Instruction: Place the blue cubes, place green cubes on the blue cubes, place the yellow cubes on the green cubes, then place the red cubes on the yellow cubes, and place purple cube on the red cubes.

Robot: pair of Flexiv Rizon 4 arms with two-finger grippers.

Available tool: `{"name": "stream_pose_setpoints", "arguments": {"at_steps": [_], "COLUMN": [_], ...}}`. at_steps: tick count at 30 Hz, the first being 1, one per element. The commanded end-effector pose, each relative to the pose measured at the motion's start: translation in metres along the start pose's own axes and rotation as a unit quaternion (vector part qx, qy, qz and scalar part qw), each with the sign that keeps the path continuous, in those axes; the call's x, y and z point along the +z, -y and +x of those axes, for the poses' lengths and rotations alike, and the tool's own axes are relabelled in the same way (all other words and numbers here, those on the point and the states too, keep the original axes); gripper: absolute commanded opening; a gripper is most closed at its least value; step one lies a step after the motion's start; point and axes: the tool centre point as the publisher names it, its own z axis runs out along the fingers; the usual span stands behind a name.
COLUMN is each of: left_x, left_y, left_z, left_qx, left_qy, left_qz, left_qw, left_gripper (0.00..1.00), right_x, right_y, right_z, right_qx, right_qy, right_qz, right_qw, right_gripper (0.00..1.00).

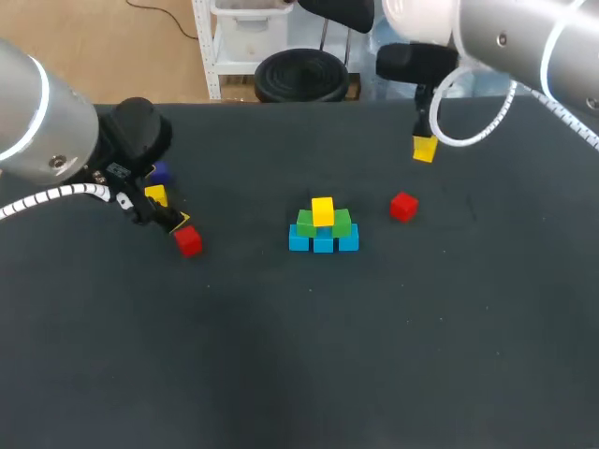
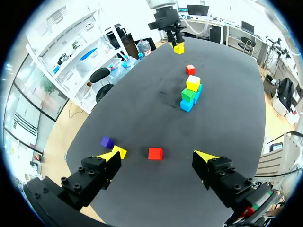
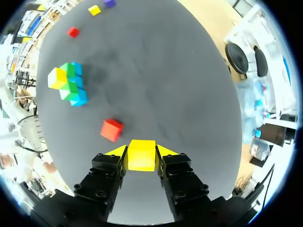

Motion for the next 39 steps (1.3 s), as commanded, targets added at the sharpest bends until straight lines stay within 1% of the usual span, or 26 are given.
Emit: {"name": "stream_pose_setpoints", "arguments": {"at_steps": [1, 9, 14, 17, 19, 22, 26, 35, 39], "left_x": [0.0, 0.0, 0.0, 0.0, 0.0, 0.0, 0.0, 0.0, 0.0], "left_y": [-0.001, -0.001, -0.001, -0.001, -0.001, -0.001, -0.001, -0.001, -0.001], "left_z": [0.001, 0.001, 0.001, 0.001, 0.001, 0.001, 0.001, 0.001, 0.001], "left_qx": [0.001, 0.001, 0.001, 0.001, 0.001, 0.001, 0.001, 0.001, 0.001], "left_qy": [0.002, 0.002, 0.002, 0.002, 0.002, 0.002, 0.002, 0.002, 0.002], "left_qz": [0.002, 0.002, 0.002, 0.002, 0.002, 0.002, 0.002, 0.002, 0.002], "left_qw": [1.0, 1.0, 1.0, 1.0, 1.0, 1.0, 1.0, 1.0, 1.0], "left_gripper": [1.0, 1.0, 1.0, 1.0, 1.0, 1.0, 1.0, 1.0, 1.0], "right_x": [0.002, 0.005, 0.005, 0.004, 0.006, 0.006, 0.007, 0.006, 0.006], "right_y": [-0.031, -0.055, -0.066, -0.073, -0.076, -0.079, -0.083, -0.093, -0.096], "right_z": [0.004, -0.013, -0.022, -0.03, -0.036, -0.04, -0.047, -0.058, -0.064], "right_qx": [-0.013, -0.041, -0.058, -0.083, -0.094, -0.101, -0.127, -0.15, -0.162], "right_qy": [0.014, 0.015, 0.013, 0.019, 0.011, 0.013, 0.028, 0.021, 0.02], "right_qz": [0.032, 0.03, 0.03, 0.022, 0.023, 0.02, 0.005, 0.006, 0.0], "right_qw": [0.999, 0.999, 0.998, 0.996, 0.995, 0.995, 0.992, 0.988, 0.987], "right_gripper": [0.2, 0.22, 0.22, 0.22, 0.22, 0.22, 0.21, 0.2, 0.2]}}
